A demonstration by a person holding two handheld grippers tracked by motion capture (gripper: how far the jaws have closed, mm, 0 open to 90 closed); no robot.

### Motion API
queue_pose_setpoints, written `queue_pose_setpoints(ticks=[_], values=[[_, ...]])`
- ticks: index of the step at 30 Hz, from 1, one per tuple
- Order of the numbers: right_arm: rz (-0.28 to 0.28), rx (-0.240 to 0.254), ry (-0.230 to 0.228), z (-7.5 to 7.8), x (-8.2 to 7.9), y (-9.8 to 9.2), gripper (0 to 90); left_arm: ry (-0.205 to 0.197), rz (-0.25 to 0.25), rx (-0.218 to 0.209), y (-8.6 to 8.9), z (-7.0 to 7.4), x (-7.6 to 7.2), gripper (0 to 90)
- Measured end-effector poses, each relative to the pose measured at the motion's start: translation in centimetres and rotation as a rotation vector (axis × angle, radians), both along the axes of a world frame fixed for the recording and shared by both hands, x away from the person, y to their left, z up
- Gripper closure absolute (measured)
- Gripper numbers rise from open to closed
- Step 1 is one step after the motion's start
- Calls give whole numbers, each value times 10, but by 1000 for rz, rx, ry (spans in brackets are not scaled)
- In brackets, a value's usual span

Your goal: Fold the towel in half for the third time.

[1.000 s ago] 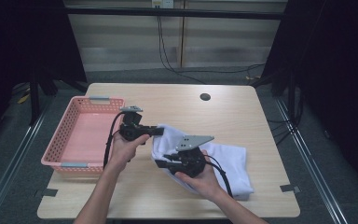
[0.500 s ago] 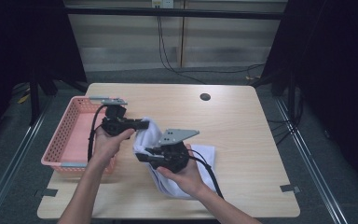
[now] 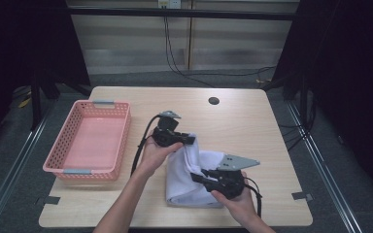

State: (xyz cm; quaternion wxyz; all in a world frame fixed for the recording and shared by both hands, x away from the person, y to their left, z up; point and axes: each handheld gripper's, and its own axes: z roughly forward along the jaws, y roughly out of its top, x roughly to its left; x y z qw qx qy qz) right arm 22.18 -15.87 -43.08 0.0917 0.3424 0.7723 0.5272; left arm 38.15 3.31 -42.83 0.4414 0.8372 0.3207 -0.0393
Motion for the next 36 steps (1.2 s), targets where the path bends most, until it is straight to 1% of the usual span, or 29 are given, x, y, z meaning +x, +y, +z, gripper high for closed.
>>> queue_pose_setpoints(ticks=[1,2,4,5,7,9,11,12,13,14,15,16,17,18,19,20,21,23,24,25,26,28,29,30,32,33,34,35,36], values=[[-15,-14,12,-5,-3,-10,764,2,-10,9,-6,-4,0,756],[-25,-26,17,-8,-4,-15,764,15,-14,12,-16,-11,0,756],[-43,-33,53,-17,-7,-29,763,22,-33,25,-31,-20,-1,752],[-51,-49,59,-20,-9,-33,761,30,-38,31,-37,-24,-2,751],[-52,-62,81,-26,-13,-39,747,26,-52,52,-49,-29,-5,737],[-56,-94,82,-31,-18,-44,733,21,-60,77,-58,-32,-6,732],[-65,-120,103,-37,-22,-51,713,29,-59,63,-66,-35,-5,707],[-67,-124,110,-39,-23,-54,692,23,-63,62,-69,-35,-6,692],[-70,-135,116,-40,-25,-56,635,18,-65,42,-71,-34,-6,654],[-76,-135,121,-40,-26,-59,594,18,-62,23,-73,-32,-6,624],[-81,-132,125,-39,-26,-62,558,5,-61,3,-74,-30,-7,596],[-83,-132,121,-38,-27,-65,507,-4,-67,-16,-73,-27,-7,556],[-88,-130,121,-36,-27,-67,463,-9,-60,-41,-71,-22,-8,520],[-109,-132,120,-34,-25,-69,410,-7,-41,-54,-69,-19,-9,491],[-121,-126,130,-32,-23,-71,376,-20,-46,-44,-66,-15,-9,463],[-123,-127,122,-31,-19,-73,361,-40,-43,-35,-62,-11,-11,449],[-135,-136,114,-29,-16,-74,338,-50,-30,-43,-57,-7,-13,440],[-150,-125,115,-26,-9,-76,304,-57,-14,-75,-44,-3,-16,414],[-156,-129,117,-23,-3,-76,291,-63,-9,-72,-35,-2,-20,421],[-177,-142,97,-19,4,-76,273,-68,-4,-63,-29,-2,-23,422],[-187,-142,74,-16,10,-76,273,-66,0,-49,-22,-3,-26,440],[-204,-129,84,-12,28,-74,253,-63,-17,-38,-9,-9,-37,470],[-209,-129,85,-11,37,-72,250,-50,-26,-31,-4,-12,-44,486],[-213,-143,81,-12,47,-69,251,-53,-46,-14,2,-16,-50,489],[-218,-165,100,-16,65,-62,218,-57,-72,-2,12,-23,-66,507],[-220,-184,99,-19,73,-58,214,-53,-76,-3,15,-25,-71,498],[-223,-211,89,-21,77,-55,216,-34,-89,2,20,-29,-79,497],[-218,-228,93,-25,85,-51,225,-37,-102,19,21,-31,-85,487],[-215,-224,106,-29,91,-49,225,-44,-108,40,21,-32,-89,478]])
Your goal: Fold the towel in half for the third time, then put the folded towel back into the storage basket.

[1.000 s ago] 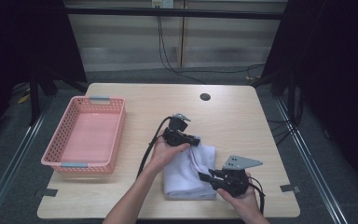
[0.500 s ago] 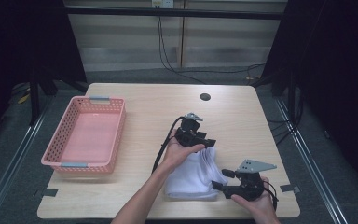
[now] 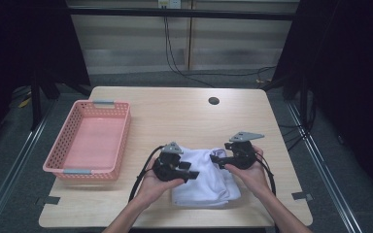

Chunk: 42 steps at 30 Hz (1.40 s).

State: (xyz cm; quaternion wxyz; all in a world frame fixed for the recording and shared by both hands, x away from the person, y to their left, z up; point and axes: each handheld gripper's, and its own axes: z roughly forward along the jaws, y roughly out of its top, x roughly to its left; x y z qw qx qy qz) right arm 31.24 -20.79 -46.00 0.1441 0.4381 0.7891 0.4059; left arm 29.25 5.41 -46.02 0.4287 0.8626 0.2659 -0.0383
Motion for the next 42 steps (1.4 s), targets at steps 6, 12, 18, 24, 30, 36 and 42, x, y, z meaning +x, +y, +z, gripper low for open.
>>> queue_pose_setpoints(ticks=[6,12,18,24,30,36,42], values=[[-34,-73,33,-18,9,-5,322,-12,-9,54,15,-7,-23,439],[-71,-129,53,-25,6,-26,354,-16,41,44,40,-3,-37,362],[2,-43,26,-19,11,-25,244,22,39,64,54,-16,-49,263],[98,-12,60,-20,26,-10,200,32,28,105,44,-17,-52,224],[151,8,96,-31,33,-7,192,24,5,135,37,-21,-50,207],[146,2,151,-40,37,-8,147,15,6,152,29,-26,-45,230],[162,2,176,-42,35,-6,150,-6,-19,193,22,-30,-48,226]])
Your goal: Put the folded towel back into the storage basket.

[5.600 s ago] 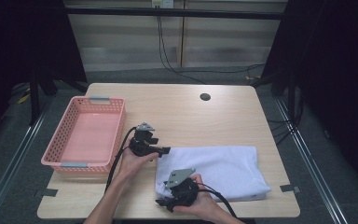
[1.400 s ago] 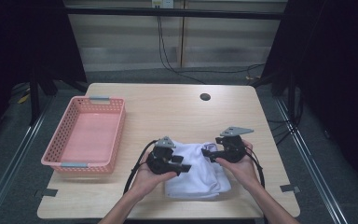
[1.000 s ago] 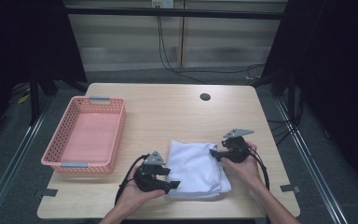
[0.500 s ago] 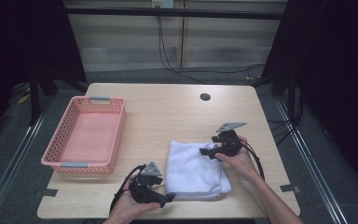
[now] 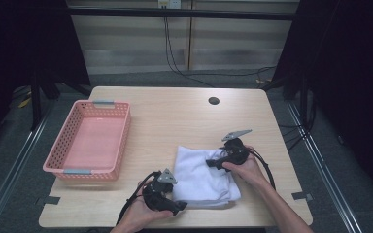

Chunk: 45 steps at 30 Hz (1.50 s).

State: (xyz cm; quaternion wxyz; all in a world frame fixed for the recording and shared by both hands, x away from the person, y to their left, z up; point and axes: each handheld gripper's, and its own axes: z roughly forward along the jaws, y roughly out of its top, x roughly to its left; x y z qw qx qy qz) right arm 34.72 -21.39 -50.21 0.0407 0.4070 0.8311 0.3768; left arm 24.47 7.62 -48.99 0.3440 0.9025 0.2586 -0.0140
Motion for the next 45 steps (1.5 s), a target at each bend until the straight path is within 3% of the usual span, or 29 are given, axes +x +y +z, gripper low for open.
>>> queue_pose_setpoints(ticks=[3,5,6,7,10,15,21,28,31,37,41,44,45], values=[[20,4,-3,0,-2,-1,160,2,-5,-12,0,0,0,232],[30,7,-2,0,-3,0,215,-4,-8,-8,0,0,2,288],[40,8,0,1,-4,0,236,-14,-30,14,1,1,4,320],[43,2,2,1,-4,0,258,-4,-1,-18,0,0,4,347],[58,10,5,2,-6,1,336,-5,-3,-17,0,0,4,410],[83,6,21,3,-8,4,504,20,-20,-14,1,1,4,598],[86,37,51,4,-6,2,626,28,-22,-41,3,4,5,697],[83,45,63,7,-3,1,670,70,-2,-103,7,6,8,728],[81,61,62,10,-2,2,680,67,-10,-117,8,9,6,731],[89,56,53,17,-2,5,684,57,-12,-162,11,20,7,736],[85,68,46,24,-1,3,685,13,-25,-156,9,33,8,736],[77,82,39,30,1,1,686,2,-16,-191,9,43,10,737],[78,85,37,33,2,0,687,-6,-20,-182,9,46,11,737]])
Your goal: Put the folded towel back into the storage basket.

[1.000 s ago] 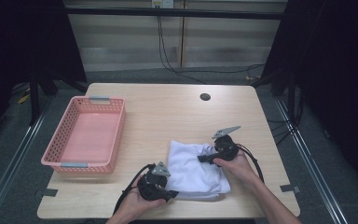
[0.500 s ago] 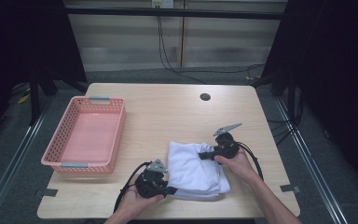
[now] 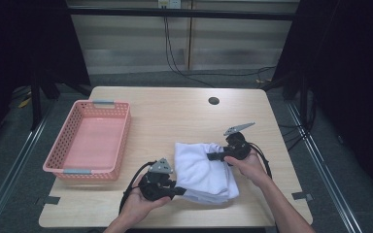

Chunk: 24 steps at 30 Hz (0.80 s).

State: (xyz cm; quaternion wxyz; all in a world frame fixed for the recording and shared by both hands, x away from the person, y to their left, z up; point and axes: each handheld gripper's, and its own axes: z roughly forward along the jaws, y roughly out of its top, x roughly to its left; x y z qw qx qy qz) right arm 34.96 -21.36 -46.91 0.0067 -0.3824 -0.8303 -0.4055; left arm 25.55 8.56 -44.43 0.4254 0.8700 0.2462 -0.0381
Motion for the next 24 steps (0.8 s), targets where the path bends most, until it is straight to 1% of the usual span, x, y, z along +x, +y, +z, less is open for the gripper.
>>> queue_pose_setpoints(ticks=[1,2,3,4,5,6,9,12,14,17,18,19,21,22,24], values=[[-2,-4,-2,3,1,0,687,-10,1,5,0,3,1,737],[-4,-7,-10,7,2,1,687,-4,0,0,1,5,2,737],[0,-5,-18,10,3,1,687,-6,4,-18,3,6,3,737],[4,-8,-23,15,5,3,687,-8,2,-12,4,8,5,737],[3,-9,-25,17,6,3,687,-5,8,-18,6,10,6,737],[3,-5,-31,20,7,4,687,-10,12,-24,8,12,7,737],[7,1,-41,30,12,8,688,-9,29,-56,18,20,13,736],[12,9,-52,40,18,14,688,-25,43,-69,24,27,16,736],[21,13,-57,46,23,19,688,-38,47,-69,28,32,18,736],[39,17,-63,54,30,26,688,-44,59,-83,36,38,21,736],[44,16,-68,56,32,28,688,-52,65,-79,39,39,22,736],[47,18,-74,58,34,30,688,-49,73,-84,41,40,23,737],[49,33,-76,62,38,34,688,-53,83,-75,47,41,25,737],[55,32,-76,63,41,36,688,-52,87,-73,49,42,26,737],[58,46,-79,66,45,40,688,-68,87,-71,55,46,29,737]])
